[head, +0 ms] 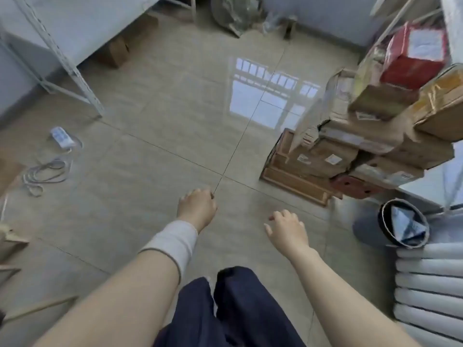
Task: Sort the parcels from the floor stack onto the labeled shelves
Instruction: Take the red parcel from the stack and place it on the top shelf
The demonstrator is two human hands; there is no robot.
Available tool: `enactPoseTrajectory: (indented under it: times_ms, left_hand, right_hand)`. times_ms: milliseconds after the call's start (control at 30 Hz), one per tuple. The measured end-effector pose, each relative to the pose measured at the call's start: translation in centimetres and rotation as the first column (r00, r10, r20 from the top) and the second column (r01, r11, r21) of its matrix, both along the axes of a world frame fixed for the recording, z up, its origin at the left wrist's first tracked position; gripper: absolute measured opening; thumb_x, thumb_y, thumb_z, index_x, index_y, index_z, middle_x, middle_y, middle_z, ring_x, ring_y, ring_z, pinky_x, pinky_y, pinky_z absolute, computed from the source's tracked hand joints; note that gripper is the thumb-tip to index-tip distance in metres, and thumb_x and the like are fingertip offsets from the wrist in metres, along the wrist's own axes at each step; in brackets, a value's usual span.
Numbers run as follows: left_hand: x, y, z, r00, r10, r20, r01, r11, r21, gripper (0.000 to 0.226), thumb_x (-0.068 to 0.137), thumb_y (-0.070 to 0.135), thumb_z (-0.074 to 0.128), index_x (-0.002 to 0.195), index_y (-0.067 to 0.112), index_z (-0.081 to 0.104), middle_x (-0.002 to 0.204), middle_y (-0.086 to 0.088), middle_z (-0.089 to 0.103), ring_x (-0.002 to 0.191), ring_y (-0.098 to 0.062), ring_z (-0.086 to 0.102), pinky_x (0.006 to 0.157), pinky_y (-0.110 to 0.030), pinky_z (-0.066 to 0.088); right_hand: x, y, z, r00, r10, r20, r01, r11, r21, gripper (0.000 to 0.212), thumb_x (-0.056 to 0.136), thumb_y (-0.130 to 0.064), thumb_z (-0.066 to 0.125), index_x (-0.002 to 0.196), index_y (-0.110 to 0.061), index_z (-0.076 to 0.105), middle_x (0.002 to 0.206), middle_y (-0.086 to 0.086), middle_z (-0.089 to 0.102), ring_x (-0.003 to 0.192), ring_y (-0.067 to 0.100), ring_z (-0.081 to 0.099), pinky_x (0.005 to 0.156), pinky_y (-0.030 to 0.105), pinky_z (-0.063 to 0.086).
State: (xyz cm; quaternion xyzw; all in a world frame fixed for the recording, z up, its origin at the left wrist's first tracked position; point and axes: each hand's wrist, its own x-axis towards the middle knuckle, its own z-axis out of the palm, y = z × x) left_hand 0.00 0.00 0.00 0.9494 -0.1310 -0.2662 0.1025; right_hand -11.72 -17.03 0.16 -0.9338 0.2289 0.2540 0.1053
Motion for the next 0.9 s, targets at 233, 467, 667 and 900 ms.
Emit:
enactPoseTrajectory:
  times_ms: [233,467,667,900]
  left_hand:
    - [7.3,-3.8,-3.9,0.993,-0.042,-0.106,0.046,0.998,0.036,0.033,0.094,0.026,0.04,0.123,0.018,0.054,0.131,-0.006,0.053,0.122,-0.027,0.048,0.1,-0.034,0.035]
    - [17.0,-10.8,-3.0,0.992,-0.076,-0.098,0.081,0.995,0.05,0.032,0.094,0.025,0.04,0.122,0.018,0.054,0.129,-0.006,0.055,0.12,-0.027,0.049,0.098,-0.034,0.036]
    - [26.9,-15.6,-2.2,0.993,-0.082,-0.086,0.083,0.997,0.006,0.032,0.095,0.024,0.041,0.122,0.015,0.054,0.129,-0.007,0.054,0.12,-0.027,0.048,0.098,-0.033,0.036]
    - [43.0,-21.2,-2.6,0.994,-0.102,-0.048,0.1,0.994,-0.031,0.032,0.095,0.024,0.04,0.123,0.016,0.053,0.13,-0.007,0.053,0.12,-0.028,0.048,0.099,-0.034,0.034]
  right_hand:
    - [6.8,-3.3,-4.1,0.993,-0.049,-0.109,0.055,0.997,0.057,0.039,0.096,-0.036,0.041,0.129,-0.017,0.048,0.132,0.006,0.048,0.125,0.026,0.04,0.099,0.036,0.034]
    - [17.7,-8.9,-3.4,0.996,-0.059,-0.064,0.066,0.992,0.11,0.039,0.096,-0.033,0.041,0.13,-0.016,0.048,0.133,0.007,0.048,0.125,0.027,0.039,0.1,0.035,0.034]
    - [28.4,-13.4,-2.3,0.998,-0.056,-0.004,0.056,0.995,0.082,0.041,0.095,-0.036,0.044,0.131,-0.016,0.049,0.132,0.008,0.048,0.125,0.027,0.04,0.099,0.036,0.034]
    - [44.6,-18.5,-2.4,0.994,-0.101,0.05,0.097,0.992,0.076,0.041,0.095,-0.037,0.045,0.129,-0.015,0.05,0.131,0.009,0.049,0.127,0.027,0.038,0.099,0.036,0.034]
